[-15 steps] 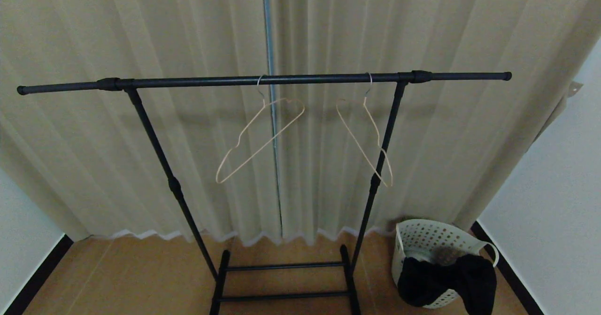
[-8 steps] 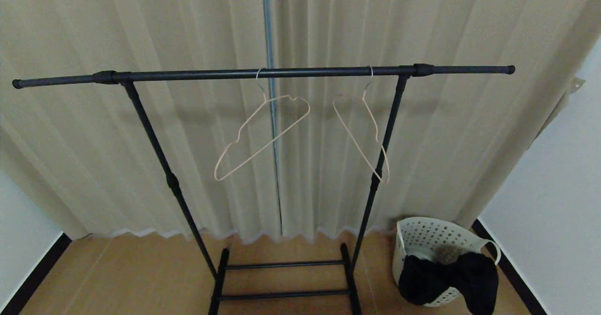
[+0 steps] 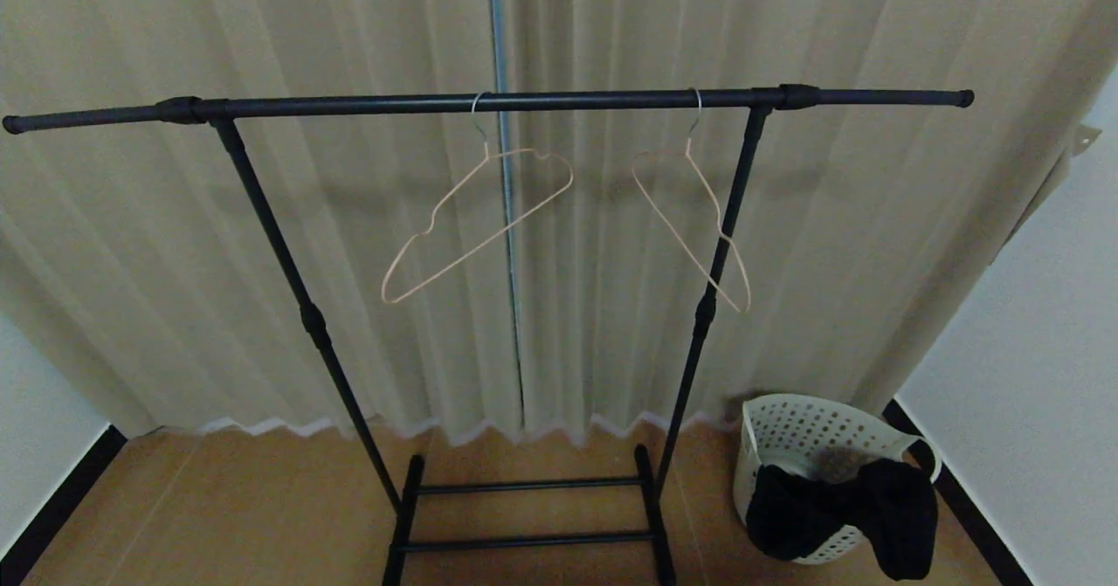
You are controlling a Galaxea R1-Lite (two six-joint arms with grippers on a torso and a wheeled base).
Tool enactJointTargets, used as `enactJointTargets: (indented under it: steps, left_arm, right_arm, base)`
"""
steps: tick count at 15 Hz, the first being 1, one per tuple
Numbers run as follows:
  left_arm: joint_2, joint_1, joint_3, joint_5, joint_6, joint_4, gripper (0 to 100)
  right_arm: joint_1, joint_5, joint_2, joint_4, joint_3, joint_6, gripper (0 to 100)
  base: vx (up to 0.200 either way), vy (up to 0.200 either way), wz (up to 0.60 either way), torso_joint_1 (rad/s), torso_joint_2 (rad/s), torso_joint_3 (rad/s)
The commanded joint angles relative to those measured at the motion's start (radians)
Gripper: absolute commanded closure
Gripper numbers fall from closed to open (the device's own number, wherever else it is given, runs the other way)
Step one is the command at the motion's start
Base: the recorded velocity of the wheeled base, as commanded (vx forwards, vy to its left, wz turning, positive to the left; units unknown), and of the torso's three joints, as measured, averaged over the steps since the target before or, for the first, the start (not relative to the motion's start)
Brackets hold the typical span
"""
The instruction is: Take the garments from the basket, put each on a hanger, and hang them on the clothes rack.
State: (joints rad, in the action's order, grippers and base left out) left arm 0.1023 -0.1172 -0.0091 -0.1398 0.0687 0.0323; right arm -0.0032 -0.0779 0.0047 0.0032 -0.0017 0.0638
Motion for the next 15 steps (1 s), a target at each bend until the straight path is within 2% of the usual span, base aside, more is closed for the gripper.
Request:
enactJointTargets:
  steps: [1,15]
  left_arm:
    - [0.000,-0.001,0.000,0.000,0.000,0.000,0]
    - [0.000,0.011,0.000,0.000,0.000,0.000,0]
  right_arm:
    - [0.000,0.000,0.001,0.000,0.000,0.001,0]
    - [0.000,0.000,0.001,0.000,0.000,0.001,0]
  base:
    - [0.000,0.000,0.00,-0.159,0.38,0.217]
    - [0.000,0.000,0.00,-0.206,0.51,0.304]
